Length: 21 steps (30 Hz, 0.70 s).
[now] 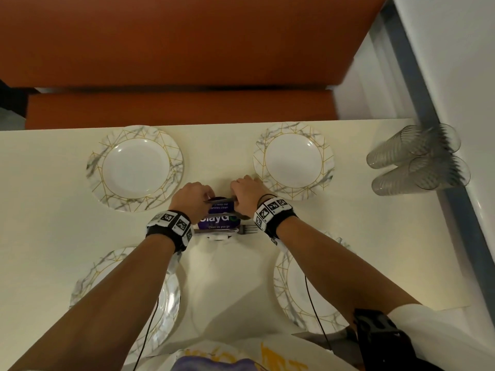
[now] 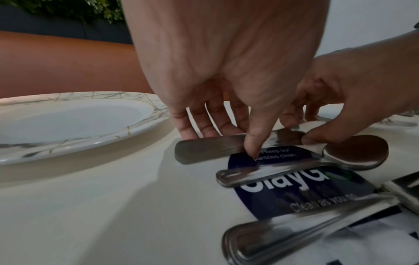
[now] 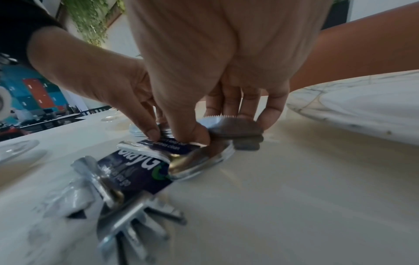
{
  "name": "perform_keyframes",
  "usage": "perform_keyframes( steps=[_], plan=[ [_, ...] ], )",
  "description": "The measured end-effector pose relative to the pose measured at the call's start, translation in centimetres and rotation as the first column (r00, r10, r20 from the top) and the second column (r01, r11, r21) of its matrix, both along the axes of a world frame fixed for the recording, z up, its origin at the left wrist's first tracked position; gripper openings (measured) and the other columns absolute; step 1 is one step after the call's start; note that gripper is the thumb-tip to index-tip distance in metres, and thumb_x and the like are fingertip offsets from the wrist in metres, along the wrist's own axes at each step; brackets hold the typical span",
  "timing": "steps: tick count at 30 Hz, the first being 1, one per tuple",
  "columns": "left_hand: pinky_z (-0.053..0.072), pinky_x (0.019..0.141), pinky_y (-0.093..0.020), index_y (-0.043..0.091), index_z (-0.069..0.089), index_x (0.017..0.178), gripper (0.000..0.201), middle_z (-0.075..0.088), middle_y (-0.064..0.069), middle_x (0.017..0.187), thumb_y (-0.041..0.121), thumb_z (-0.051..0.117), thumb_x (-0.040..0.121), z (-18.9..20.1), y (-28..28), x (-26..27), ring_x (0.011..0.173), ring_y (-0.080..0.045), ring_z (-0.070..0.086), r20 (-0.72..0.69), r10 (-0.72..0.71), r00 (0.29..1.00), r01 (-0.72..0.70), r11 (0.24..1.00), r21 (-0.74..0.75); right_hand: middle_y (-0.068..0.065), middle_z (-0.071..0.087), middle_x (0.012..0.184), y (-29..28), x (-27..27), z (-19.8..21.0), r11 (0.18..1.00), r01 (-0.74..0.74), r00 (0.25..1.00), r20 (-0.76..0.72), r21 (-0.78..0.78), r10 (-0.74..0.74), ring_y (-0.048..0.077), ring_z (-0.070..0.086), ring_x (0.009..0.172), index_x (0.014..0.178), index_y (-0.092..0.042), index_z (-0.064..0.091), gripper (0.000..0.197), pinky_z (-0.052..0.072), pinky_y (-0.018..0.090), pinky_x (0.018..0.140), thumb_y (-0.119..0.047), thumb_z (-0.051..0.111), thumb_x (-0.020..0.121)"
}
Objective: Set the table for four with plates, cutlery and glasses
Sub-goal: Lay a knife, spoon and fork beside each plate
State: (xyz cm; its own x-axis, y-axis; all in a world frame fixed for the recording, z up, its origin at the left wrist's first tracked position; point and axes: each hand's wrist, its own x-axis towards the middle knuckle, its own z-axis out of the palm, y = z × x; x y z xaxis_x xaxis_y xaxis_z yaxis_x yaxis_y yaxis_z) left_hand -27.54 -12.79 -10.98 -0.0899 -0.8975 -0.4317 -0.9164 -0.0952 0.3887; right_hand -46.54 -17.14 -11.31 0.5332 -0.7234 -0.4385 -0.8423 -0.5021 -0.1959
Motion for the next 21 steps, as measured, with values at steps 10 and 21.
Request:
perform_keyframes(
  steps=[10, 21],
  plan=[
    [0.056, 0.079, -0.038, 0.017, 0.076, 0.104, 0.016, 0.073, 0.000, 0.090, 0.009, 0.069, 0.092, 0.7, 0.8, 0.4, 0.084, -0.022, 0.065, -0.226, 0.153, 0.962, -0.171, 0.983, -0.062, -0.007, 0.061, 0.098, -1.3, -0.5, 2.2, 0.980, 0.162, 0.947, 0.297, -0.114, -0.122, 0.018, 0.050, 0.099, 0.101, -0.024, 0.060, 0.020, 0.040, 0.044, 0.097, -0.023, 0.067, 0.082],
    [0.061, 0.080, -0.039, 0.025, 0.072, 0.091, 0.014, 0.078, -0.004, 0.095, 0.015, 0.082, 0.087, 2.1, 4.3, -0.3, 0.092, -0.026, 0.075, -0.595, 0.661, 0.457, -0.649, 0.706, 0.285, 0.001, 0.070, 0.103, 2.2, 1.2, 2.6, 0.717, 0.587, 0.466, 0.567, 0.377, -0.680, 0.008, 0.062, 0.083, 0.119, -0.015, 0.066, 0.028, 0.050, 0.023, 0.072, -0.025, 0.060, 0.094]
  ],
)
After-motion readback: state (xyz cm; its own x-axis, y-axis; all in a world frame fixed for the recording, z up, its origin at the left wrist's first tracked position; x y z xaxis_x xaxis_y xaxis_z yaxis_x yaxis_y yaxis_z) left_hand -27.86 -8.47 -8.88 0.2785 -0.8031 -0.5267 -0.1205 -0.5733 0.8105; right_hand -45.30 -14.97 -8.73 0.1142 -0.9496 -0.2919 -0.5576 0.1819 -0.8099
